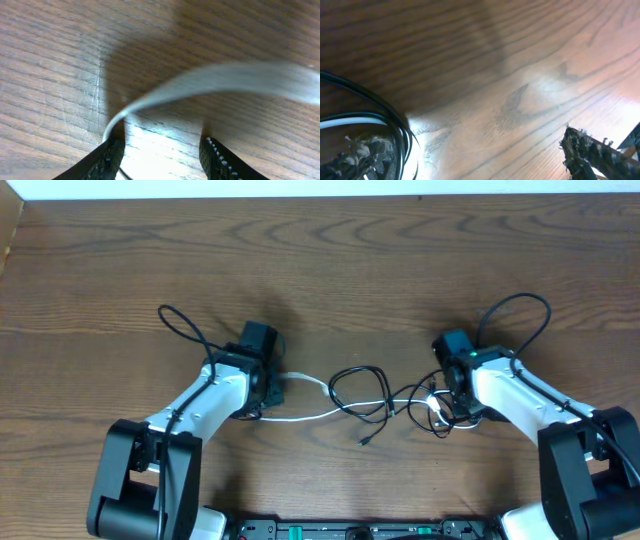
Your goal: Untangle cables
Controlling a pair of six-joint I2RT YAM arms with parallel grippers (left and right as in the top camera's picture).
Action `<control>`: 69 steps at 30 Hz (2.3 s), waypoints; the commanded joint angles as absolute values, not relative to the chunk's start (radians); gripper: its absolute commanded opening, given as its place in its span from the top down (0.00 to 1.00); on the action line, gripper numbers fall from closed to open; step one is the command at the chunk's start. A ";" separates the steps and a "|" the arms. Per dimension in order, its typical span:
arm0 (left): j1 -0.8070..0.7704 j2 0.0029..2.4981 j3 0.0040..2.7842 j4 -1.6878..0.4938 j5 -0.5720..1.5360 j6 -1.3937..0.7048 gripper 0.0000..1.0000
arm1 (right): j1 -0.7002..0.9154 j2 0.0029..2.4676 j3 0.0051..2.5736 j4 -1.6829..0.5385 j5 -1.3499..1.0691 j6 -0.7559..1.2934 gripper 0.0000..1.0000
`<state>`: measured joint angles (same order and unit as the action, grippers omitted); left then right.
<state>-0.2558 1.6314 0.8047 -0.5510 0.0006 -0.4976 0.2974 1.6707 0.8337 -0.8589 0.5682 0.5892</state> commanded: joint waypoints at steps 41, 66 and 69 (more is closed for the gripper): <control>-0.661 1.647 0.815 -0.268 0.249 -0.428 0.32 | 0.290 1.706 0.802 -0.710 -0.082 0.403 0.06; -0.686 1.648 0.770 -0.217 0.103 -0.514 0.31 | 0.290 1.706 0.802 -0.711 -0.081 0.402 0.06; -0.686 1.648 0.744 -0.253 0.057 -0.505 0.32 | 0.290 1.706 0.802 -0.711 -0.081 0.402 0.06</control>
<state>-0.6838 1.6333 0.7773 -0.2234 0.1417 -0.5007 0.2848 1.6581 0.8440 -0.7078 0.0162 0.4080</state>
